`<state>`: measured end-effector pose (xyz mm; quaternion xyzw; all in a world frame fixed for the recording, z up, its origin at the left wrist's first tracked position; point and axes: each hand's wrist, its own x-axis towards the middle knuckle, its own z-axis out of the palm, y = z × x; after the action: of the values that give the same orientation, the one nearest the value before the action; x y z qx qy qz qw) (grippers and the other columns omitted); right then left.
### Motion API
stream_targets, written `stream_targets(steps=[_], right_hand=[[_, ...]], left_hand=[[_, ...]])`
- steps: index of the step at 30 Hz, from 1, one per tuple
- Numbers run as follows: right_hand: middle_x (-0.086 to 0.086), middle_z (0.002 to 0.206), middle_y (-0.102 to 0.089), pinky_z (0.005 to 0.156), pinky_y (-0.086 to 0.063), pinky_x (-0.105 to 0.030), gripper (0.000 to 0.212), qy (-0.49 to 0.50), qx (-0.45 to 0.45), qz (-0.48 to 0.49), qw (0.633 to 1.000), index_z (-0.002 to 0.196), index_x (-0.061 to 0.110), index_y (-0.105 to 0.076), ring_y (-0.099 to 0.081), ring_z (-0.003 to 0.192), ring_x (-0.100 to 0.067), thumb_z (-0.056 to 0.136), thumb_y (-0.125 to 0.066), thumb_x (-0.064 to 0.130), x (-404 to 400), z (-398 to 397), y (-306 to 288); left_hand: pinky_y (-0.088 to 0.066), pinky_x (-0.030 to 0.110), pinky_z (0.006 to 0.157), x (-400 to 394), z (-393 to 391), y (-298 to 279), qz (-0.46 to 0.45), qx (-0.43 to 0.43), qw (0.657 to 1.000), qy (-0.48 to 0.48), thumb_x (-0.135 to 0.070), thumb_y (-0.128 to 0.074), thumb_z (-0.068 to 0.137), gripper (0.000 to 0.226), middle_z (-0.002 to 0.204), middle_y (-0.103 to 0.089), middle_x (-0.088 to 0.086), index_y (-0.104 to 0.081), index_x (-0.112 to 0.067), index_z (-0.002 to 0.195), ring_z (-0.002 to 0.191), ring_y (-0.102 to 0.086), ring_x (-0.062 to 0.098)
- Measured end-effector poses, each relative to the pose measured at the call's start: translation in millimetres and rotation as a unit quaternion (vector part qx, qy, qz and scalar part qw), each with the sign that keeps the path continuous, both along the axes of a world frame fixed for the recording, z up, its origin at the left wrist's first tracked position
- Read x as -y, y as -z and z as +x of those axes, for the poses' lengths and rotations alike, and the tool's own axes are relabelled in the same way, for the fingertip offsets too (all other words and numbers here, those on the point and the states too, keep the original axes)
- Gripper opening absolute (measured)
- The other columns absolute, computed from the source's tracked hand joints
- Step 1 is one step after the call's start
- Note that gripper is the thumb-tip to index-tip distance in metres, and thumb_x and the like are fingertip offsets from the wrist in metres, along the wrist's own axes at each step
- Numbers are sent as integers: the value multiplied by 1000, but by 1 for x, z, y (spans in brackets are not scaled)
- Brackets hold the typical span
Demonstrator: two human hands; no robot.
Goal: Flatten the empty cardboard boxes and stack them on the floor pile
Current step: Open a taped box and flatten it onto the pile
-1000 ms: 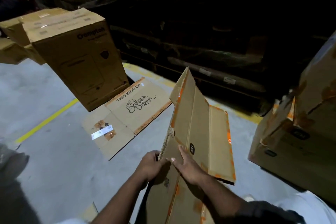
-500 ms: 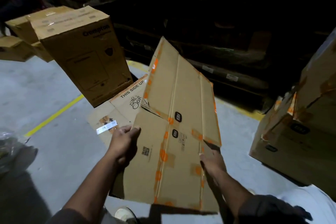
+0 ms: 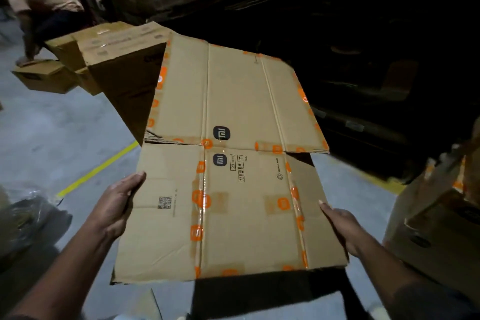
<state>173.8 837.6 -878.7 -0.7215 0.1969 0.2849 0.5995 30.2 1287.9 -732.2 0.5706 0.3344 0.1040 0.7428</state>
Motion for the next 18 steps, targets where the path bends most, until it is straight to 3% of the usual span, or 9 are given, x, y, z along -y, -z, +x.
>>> stream_targets(steps=[3, 5, 7, 8, 10, 12, 15, 16, 18], right_hand=[[-25, 123, -67, 99, -52, -51, 47, -53, -102, 181, 977, 124, 1, -67, -66, 110, -39, 95, -61, 37, 13, 9, -14], [-25, 127, -64, 103, -48, -54, 43, -54, -109, 234, 965, 127, 5, -65, -65, 110, -39, 94, -62, 32, 10, 15, -10], [-22, 126, -66, 106, -44, -58, 51, -37, -64, 214, 974, 130, 8, -62, -65, 113, -39, 88, -74, 34, -2, 19, 0], [-20, 124, -68, 106, -44, -60, 60, -37, -39, 188, 981, 132, 10, -60, -65, 113, -39, 82, -81, 37, -11, 20, 6], [-15, 119, -71, 102, -48, -57, 61, -23, -4, 160, 987, 131, 10, -60, -68, 109, -36, 80, -81, 37, -28, 20, 20], [-10, 114, -74, 92, -56, -46, 50, -7, 16, 139, 990, 129, 10, -61, -71, 104, -30, 86, -71, 32, -47, 19, 33], [-2, 101, -76, 58, -57, -23, 23, 23, 36, 126, 991, 117, 13, -65, -72, 86, -14, 96, -64, 23, -74, 25, 44], [0, 98, -76, 57, -56, -22, 19, 34, 39, 125, 991, 114, 14, -65, -72, 84, -12, 97, -63, 22, -82, 30, 48], [-2, 106, -76, 77, -60, -35, 27, 54, 54, 137, 988, 118, 13, -66, -72, 96, -19, 94, -66, 24, -100, 39, 59]], left_hand=[[-55, 32, 98, -25, 10, 3, 37, -23, 999, -9, -17, -53, 102, 30, 113, -74, 15, -65, 4, 121, 107, -70, 21], [-62, 31, 72, -34, 22, 6, 77, -63, 995, 16, -19, -54, 102, 29, 100, -75, 20, -68, 6, 108, 85, -75, 24], [-50, 16, 47, -36, 41, 11, 197, -123, 972, 30, -17, -56, 102, 32, 62, -71, 6, -66, 2, 79, 50, -66, 9], [-43, 14, 42, -38, 51, 15, 275, -145, 950, 34, -16, -56, 102, 38, 48, -63, -3, -62, -3, 67, 40, -57, 3], [-43, 22, 45, -47, 75, 27, 385, -180, 903, 60, -23, -60, 101, 46, 43, -58, -2, -56, -7, 58, 41, -56, 9], [-44, 33, 57, -64, 102, 43, 469, -246, 843, 93, -37, -61, 99, 42, 64, -65, 11, -58, -7, 69, 63, -62, 27], [-39, 34, 62, -78, 134, 65, 549, -333, 756, 124, -47, -61, 96, 37, 89, -62, 8, -56, -11, 99, 82, -58, 28], [-41, 35, 63, -81, 144, 71, 564, -334, 746, 116, -48, -61, 96, 40, 97, -63, 10, -55, -11, 109, 88, -60, 30], [-49, 41, 75, -91, 160, 85, 589, -311, 739, 98, -45, -65, 94, 57, 120, -64, 16, -47, -10, 135, 108, -61, 37]])
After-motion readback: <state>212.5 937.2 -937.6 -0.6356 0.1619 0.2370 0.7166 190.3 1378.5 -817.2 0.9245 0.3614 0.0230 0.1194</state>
